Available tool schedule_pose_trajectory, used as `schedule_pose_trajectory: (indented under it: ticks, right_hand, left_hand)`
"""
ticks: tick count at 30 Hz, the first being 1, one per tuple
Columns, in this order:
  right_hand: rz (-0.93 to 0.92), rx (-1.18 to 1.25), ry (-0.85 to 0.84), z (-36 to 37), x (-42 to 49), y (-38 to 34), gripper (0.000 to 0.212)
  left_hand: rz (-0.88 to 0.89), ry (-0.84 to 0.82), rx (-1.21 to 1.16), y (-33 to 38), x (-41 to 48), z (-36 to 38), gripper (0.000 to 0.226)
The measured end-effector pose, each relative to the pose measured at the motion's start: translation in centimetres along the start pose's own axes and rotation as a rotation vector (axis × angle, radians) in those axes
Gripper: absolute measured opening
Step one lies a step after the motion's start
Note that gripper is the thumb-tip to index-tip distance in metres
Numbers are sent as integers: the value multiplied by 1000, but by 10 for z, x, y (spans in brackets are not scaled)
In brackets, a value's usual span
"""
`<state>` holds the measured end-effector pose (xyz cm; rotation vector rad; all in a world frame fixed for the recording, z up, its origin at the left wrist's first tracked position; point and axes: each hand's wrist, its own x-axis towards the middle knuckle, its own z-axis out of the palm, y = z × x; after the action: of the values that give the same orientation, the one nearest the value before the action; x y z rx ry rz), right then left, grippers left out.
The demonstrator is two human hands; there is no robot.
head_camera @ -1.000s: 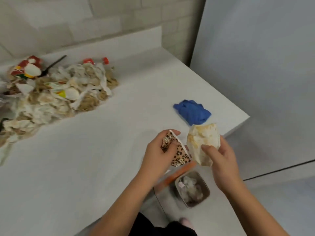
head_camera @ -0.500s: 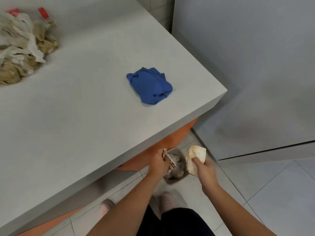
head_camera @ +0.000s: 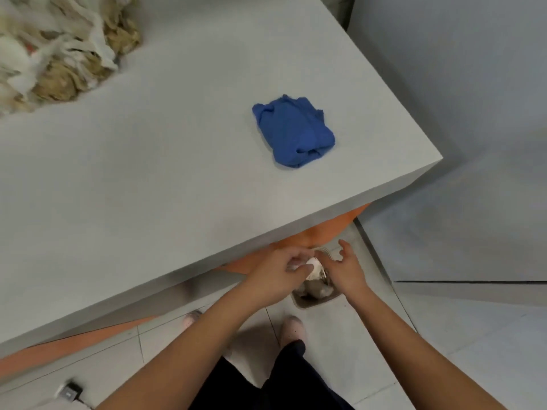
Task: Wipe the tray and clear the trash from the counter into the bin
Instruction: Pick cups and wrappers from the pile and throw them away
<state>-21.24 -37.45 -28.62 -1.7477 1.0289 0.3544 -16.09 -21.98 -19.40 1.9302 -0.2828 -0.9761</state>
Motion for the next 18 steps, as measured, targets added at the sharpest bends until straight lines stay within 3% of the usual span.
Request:
schedule_pose_trajectory:
  ticks: [4, 5, 9, 13, 18]
  right_hand:
    - [-340, -48, -154, -26, -63, -78, 10]
    - [-381, 5, -249, -29, -83, -104, 6]
    - [-516, 88, -514, -14, -142, -204, 13]
    - [-700, 28, -540, 54, -153, -298, 10]
    - [-827, 14, -545, 167, -158, -411, 7]
  left_hand:
    - [157, -18, -249, 66, -66, -72, 20]
    - [190, 25, -304, 78, -78, -91, 21]
    - [271, 374, -379, 94, -105, -179, 27]
    - [271, 684, -424, 83, -116, -284, 22]
    - [181, 925, -347, 36, -133, -419, 18]
